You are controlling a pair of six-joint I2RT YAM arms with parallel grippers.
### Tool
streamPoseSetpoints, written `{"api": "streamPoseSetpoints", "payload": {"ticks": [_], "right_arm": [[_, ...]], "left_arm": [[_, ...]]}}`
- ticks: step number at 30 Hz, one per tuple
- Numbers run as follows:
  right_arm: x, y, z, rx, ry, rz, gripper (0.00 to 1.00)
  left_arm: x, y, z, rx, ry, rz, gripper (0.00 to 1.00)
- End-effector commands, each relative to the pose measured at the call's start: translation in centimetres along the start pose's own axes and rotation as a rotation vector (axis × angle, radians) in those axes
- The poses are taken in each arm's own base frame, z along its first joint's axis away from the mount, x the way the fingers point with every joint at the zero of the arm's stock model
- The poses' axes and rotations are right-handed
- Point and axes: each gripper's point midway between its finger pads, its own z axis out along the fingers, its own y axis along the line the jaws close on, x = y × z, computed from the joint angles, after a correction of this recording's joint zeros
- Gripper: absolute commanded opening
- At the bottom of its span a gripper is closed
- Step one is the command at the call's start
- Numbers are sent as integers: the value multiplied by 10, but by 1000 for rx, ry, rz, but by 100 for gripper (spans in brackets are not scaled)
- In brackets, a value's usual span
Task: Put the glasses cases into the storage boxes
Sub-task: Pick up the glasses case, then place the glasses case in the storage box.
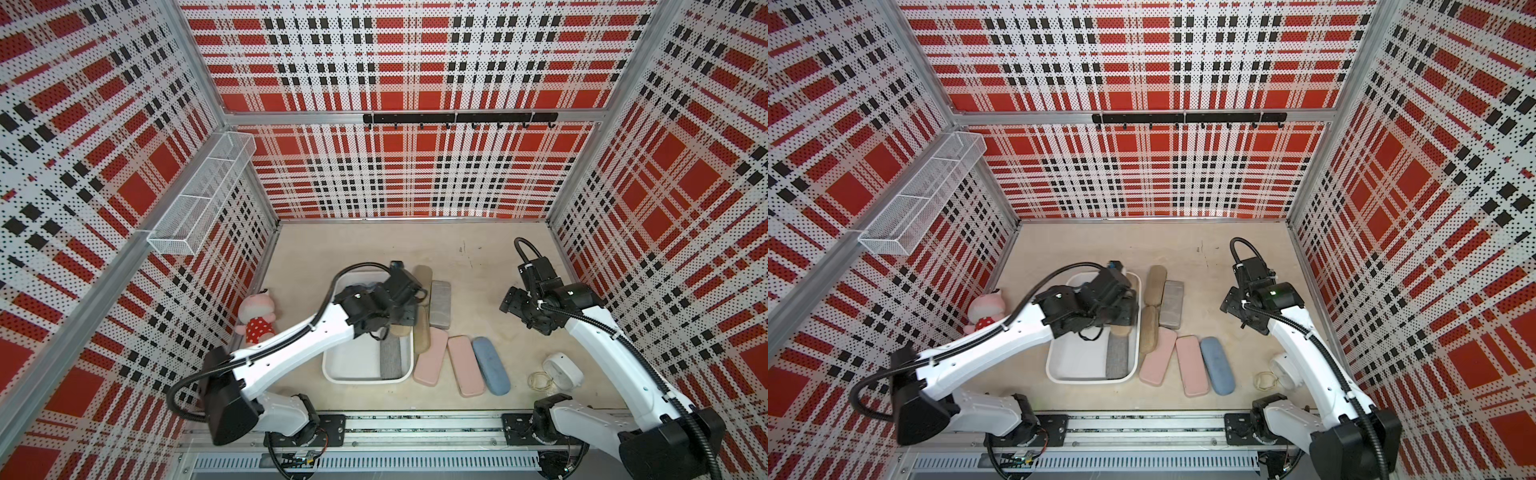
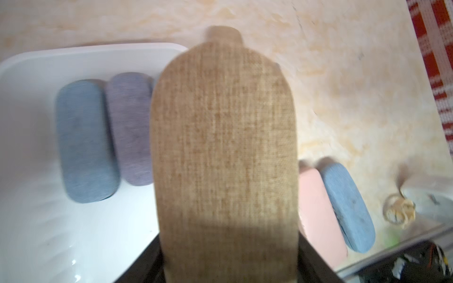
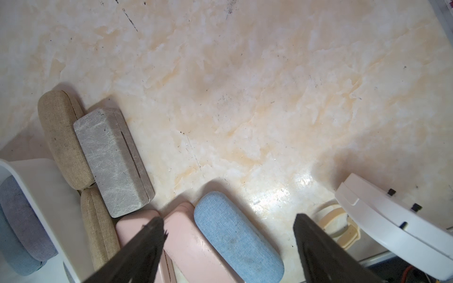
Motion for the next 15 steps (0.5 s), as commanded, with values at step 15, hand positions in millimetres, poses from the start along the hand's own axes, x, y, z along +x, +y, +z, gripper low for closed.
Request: {"api": "streamPoseSetpoints", "payload": {"ticks": [15], "right_arm": [[12,27,4,-39,7,-41,85]], "left_arm": [[111,116,50,-195,312,-71,61]]}}
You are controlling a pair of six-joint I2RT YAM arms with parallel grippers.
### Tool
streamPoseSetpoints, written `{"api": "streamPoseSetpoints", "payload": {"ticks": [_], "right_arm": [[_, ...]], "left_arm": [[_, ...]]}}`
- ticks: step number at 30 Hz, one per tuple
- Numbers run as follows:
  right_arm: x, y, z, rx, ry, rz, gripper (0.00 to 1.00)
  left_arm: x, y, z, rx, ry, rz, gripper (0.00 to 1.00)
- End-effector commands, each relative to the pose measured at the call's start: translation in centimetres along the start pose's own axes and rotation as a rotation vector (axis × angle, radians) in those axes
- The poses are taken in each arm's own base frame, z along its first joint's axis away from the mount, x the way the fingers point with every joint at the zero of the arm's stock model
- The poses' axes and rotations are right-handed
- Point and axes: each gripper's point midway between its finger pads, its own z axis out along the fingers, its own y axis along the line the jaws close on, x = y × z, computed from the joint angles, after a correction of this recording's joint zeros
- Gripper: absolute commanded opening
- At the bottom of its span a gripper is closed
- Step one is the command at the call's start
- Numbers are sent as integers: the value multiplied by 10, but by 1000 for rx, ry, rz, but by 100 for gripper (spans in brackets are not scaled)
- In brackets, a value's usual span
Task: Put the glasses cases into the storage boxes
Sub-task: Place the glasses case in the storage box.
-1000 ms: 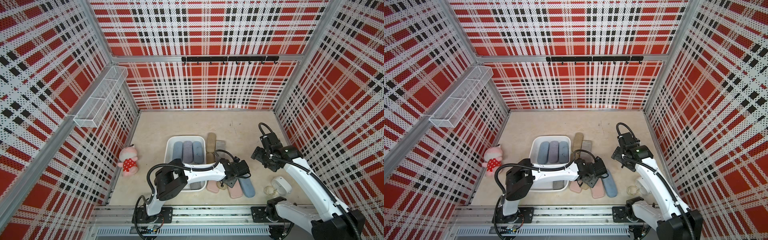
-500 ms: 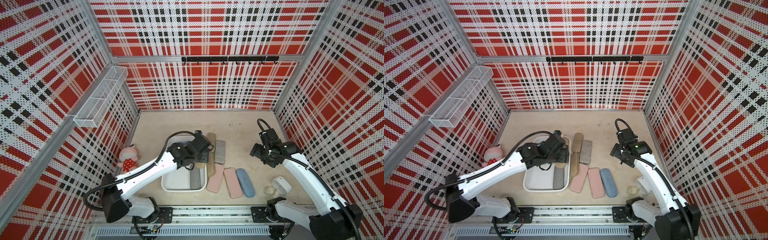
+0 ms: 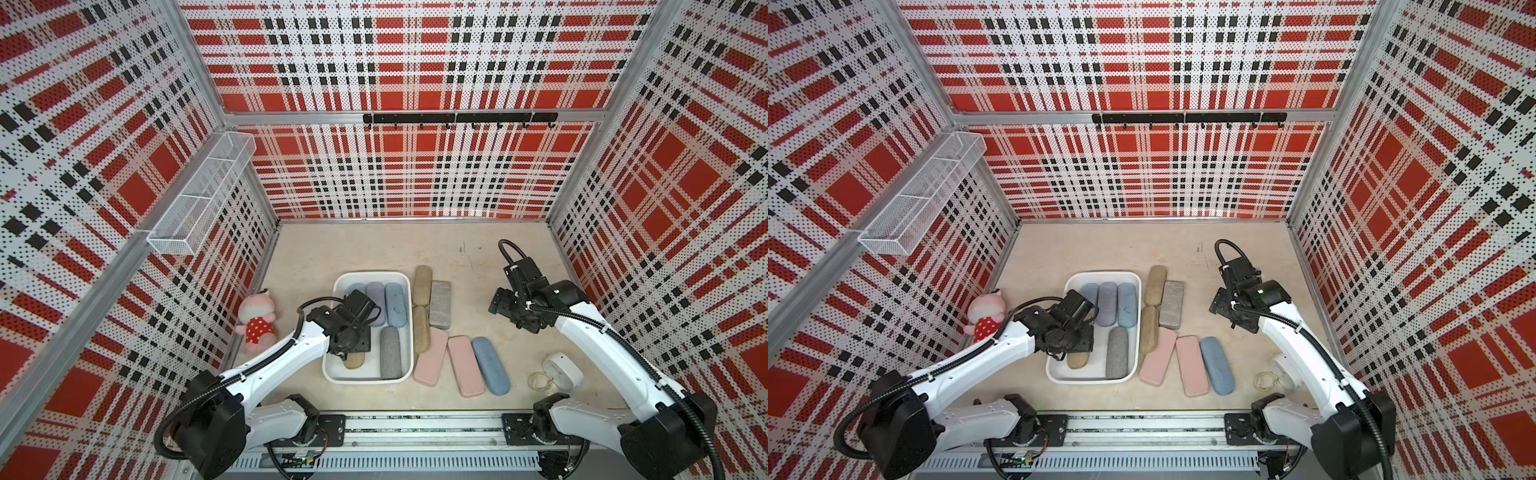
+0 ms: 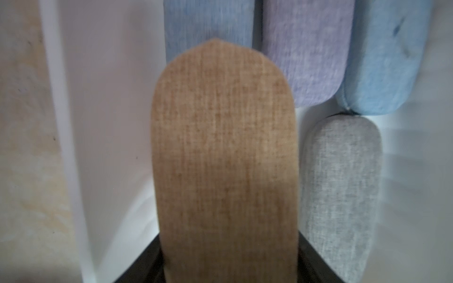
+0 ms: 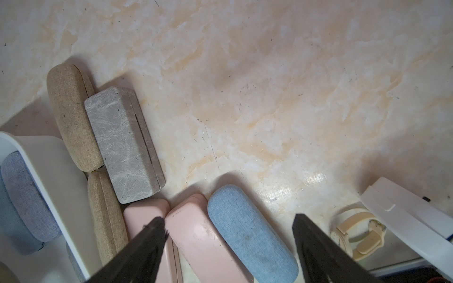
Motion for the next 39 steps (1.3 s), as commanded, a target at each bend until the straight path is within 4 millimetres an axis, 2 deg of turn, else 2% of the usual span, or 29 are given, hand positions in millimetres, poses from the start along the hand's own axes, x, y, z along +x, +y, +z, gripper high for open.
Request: {"api": "streamPoseSetpoints", "payload": {"ticks": [1,6,13,21,24,27,29,33,36,39], "right_arm": [[-3,2,-3,-7,-22,17,85],[-2,1,0,-8,-18,21,85],[-4,4,-1,-14,-21,16,85],[-4,4,-3,-22,-24,20,85],[-5,5,-5,-29,-27,21,85],[-6,6,-9,-30,-26,19,85],[-8,8,-11,-31,-29,16,85],[-10,12,-14,-33,-31,9,85],[-9,16,-14,-33,-25,0,85],[-6,21,-12,-31,-18,-12,85]], "left_arm": [[8,-9,6,33,27,28,61],[18,-21,13,38,48,65,61],[13,-26,25,27,45,53,61],[22,-44,44,26,80,100,61],[22,-45,48,27,82,98,66],[18,-48,45,42,70,92,78],[15,-51,42,56,58,89,80],[12,-50,41,90,57,59,76],[9,-52,38,127,48,37,66],[7,-55,34,145,43,40,65]]}}
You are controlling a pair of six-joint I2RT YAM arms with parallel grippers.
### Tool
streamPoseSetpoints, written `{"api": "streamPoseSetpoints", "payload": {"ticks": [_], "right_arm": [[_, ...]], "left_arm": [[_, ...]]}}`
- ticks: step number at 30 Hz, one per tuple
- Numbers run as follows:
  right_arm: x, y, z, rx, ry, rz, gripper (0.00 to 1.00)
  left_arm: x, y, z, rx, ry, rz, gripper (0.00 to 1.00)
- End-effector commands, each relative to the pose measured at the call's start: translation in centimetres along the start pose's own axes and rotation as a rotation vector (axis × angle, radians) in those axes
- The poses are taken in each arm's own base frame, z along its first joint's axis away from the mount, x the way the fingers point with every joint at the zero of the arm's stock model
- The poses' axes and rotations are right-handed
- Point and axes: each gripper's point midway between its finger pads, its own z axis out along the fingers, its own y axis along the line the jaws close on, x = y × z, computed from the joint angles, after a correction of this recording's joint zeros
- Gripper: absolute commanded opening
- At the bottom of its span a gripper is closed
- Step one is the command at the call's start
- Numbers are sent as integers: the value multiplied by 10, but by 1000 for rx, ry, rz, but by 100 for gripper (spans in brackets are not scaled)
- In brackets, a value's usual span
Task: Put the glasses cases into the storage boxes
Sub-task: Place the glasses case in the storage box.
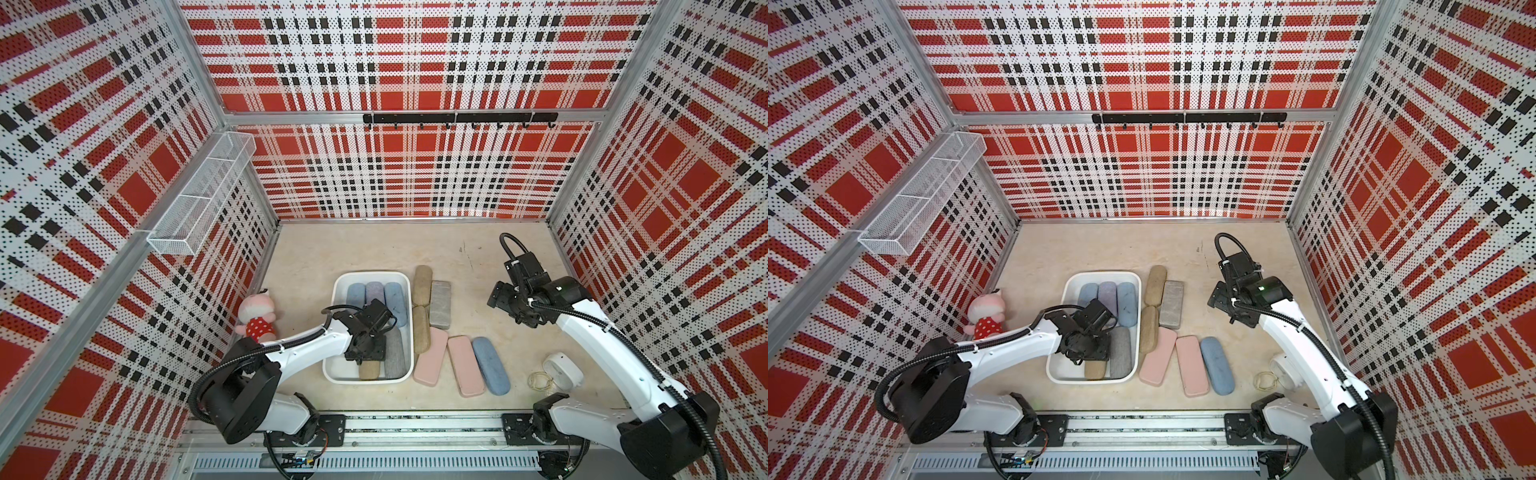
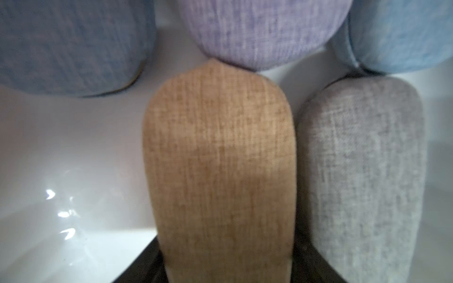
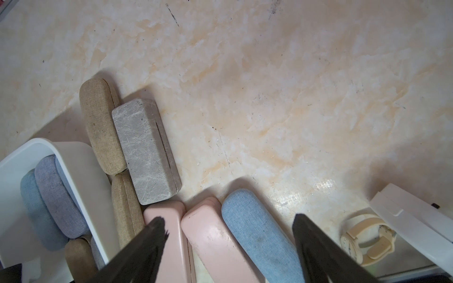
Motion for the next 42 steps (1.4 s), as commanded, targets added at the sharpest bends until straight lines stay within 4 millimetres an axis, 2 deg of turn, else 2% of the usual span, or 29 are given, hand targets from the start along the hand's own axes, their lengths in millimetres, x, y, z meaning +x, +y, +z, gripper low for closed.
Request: {"api": "streamPoseSetpoints", "payload": {"ticks": [1,5,9,15,20,24,27,30,34,36,42], "right_arm": [[2,4,0,13,7,-7,85],[0,11,-2,8,2,-15,85],[-1,14,-5,7,-2,-18,85],[8,12,1,22,25,-50,86],[22,15,14,20,93,-124,89],[31,15,22,31,127,-175,92],[39,23,27,27,138,-212,93],[42,30,29,47,137,-248,94],[59,20,36,70,170,-247,96],[74,10,41,82,196,-246,96],[115,-24,52,160,267,-241,96]], "left_arm": [[-8,-13,-6,74,-37,2,65],[-5,-15,-5,75,-32,16,63],[-1,-16,-4,68,-27,38,76],[-7,-17,-11,71,-47,34,78],[-37,-16,-48,70,-151,8,80],[-68,-17,-91,134,-268,-42,81],[-89,-17,-122,175,-357,-70,83],[-108,-10,-150,193,-444,-101,83],[-132,4,-182,238,-560,-165,86],[-141,13,-193,270,-600,-212,94],[-149,22,-198,360,-613,-251,97]]}}
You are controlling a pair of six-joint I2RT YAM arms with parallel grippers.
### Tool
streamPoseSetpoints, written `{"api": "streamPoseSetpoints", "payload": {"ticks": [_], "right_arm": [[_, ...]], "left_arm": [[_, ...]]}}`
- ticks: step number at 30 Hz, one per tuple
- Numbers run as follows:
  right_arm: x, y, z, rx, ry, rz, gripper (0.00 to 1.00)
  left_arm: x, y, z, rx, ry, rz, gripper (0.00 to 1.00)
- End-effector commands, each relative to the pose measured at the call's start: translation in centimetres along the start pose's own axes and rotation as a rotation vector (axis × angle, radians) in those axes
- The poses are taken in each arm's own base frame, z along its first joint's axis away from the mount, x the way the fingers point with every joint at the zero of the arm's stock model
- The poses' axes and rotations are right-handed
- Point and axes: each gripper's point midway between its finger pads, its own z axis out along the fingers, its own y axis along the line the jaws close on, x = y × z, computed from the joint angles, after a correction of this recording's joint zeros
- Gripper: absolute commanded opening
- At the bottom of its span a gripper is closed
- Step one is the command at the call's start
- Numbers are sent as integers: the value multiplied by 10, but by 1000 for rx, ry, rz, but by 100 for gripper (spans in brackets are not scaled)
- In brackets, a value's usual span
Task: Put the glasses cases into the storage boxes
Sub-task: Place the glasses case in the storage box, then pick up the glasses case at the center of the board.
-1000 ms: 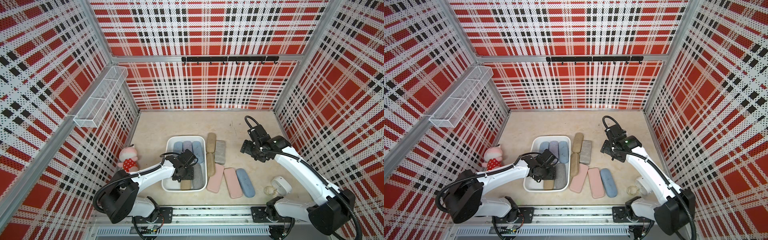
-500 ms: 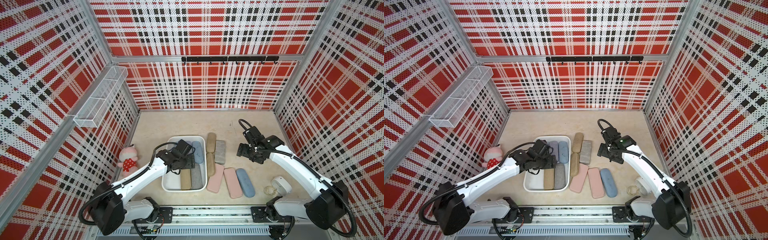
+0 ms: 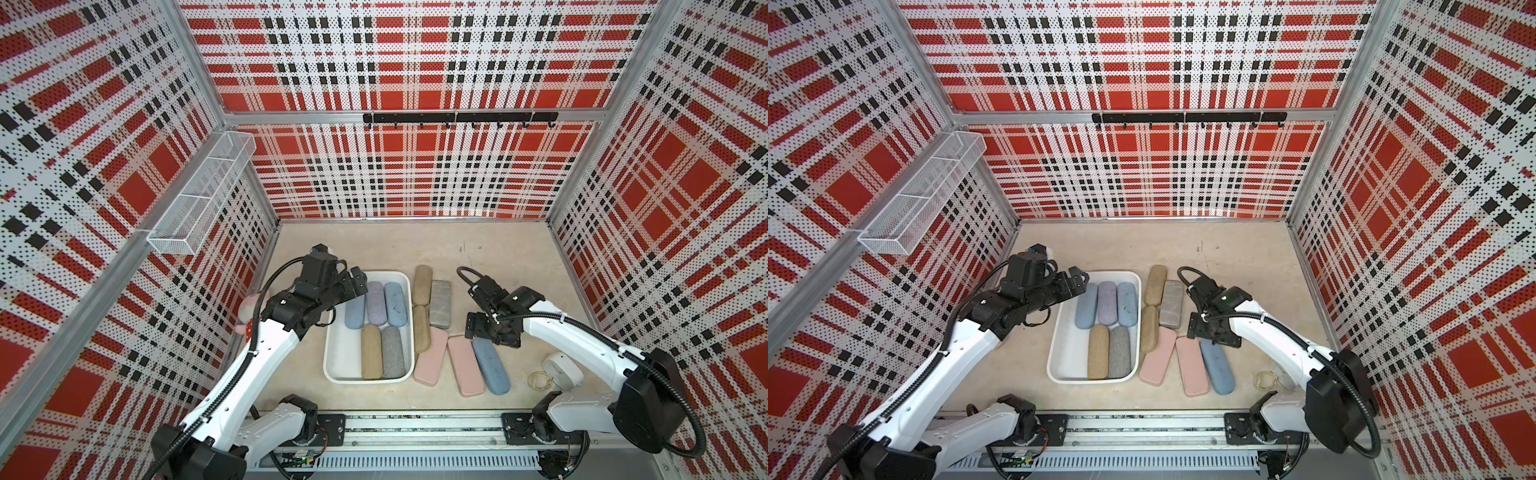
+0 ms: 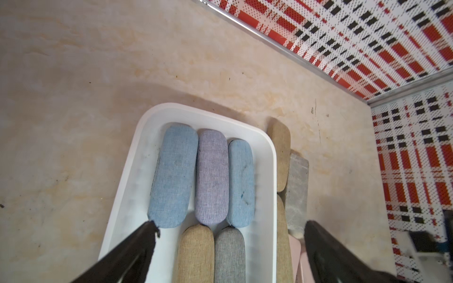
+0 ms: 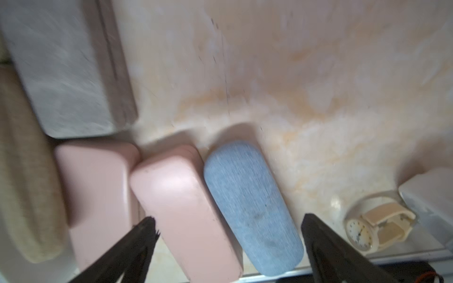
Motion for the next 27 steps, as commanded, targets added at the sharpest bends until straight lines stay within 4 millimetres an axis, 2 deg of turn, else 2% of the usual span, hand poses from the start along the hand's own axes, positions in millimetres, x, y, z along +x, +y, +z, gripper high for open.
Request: {"api": "streamPoseSetpoints", "payload": {"ticks": [1,5,9,18,21,27], "right_arm": [[17,-9,4,20,19,44,96],[32,-15,18,34,55,53,95],[37,-16,28,53,77,47,94],[37,-12,40,47,83,42,94],[38,-18,44,82,84,55,94],[31,-33,41,160,42,103,91]], "left_arm": [[-4,-9,-3,70,-13,8,98],[-1,-3,-1,50,-15,20,100],[7,4,4,33,4,16,97],[23,20,16,-17,37,14,95],[28,22,21,-21,59,13,94],[34,23,25,-14,75,11,93]]}}
